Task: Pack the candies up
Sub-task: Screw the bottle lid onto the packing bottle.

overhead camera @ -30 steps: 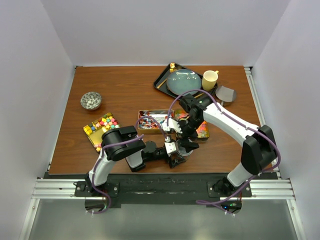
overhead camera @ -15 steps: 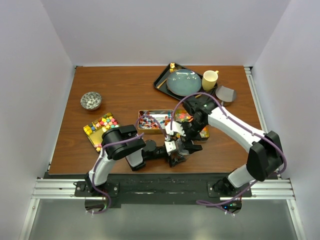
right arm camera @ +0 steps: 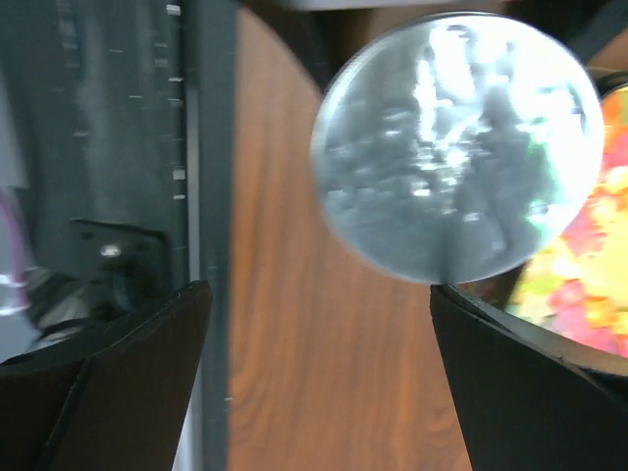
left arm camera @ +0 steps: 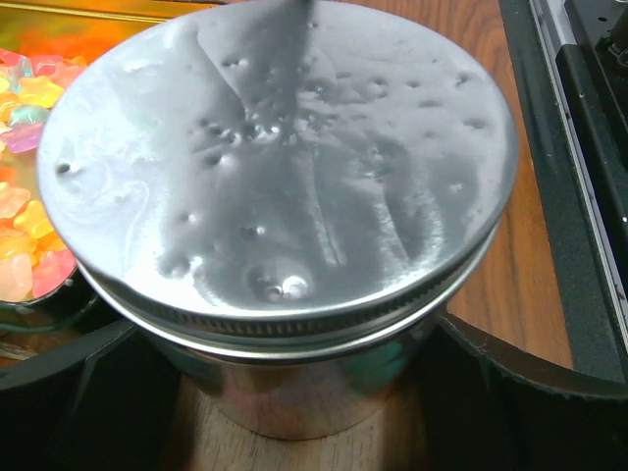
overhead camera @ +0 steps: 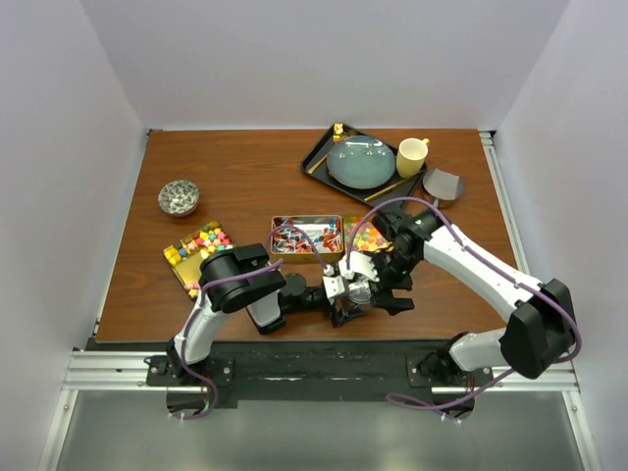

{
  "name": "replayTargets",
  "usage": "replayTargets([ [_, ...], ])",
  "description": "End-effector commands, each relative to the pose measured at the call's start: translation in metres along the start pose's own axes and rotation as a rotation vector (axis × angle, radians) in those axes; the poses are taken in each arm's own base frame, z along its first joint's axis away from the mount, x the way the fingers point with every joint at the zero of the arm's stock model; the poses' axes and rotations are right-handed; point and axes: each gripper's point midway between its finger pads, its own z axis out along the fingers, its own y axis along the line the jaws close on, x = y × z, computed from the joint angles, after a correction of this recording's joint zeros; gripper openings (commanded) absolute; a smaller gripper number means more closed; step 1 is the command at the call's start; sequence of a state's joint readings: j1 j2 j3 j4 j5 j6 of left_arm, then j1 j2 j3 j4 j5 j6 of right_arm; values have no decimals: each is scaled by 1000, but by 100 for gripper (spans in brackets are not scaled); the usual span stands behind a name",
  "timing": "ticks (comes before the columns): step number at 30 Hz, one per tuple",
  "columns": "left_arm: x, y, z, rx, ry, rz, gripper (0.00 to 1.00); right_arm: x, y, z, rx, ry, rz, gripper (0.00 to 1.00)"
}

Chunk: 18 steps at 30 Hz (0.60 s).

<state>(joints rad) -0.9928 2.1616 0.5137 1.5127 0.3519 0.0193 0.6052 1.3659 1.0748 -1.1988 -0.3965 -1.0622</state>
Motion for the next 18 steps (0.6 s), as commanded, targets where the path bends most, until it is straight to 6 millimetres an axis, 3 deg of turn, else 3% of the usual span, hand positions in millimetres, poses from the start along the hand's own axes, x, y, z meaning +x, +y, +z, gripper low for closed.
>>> replayTargets([
  [1, 39, 10, -16, -44, 89, -30, 0, -20, 3, -28, 26, -85, 58, 96],
  [4, 38, 5, -15, -24, 87, -26, 0, -35, -26, -40, 60, -126, 50, 96],
  [10, 37, 5, -16, -26, 93, -14, 0, -66, -57, -28, 20, -197, 29, 96],
  [18, 35, 8, -16, -39, 89, -2, 0, -74, -53, -5, -32, -187, -22, 94],
])
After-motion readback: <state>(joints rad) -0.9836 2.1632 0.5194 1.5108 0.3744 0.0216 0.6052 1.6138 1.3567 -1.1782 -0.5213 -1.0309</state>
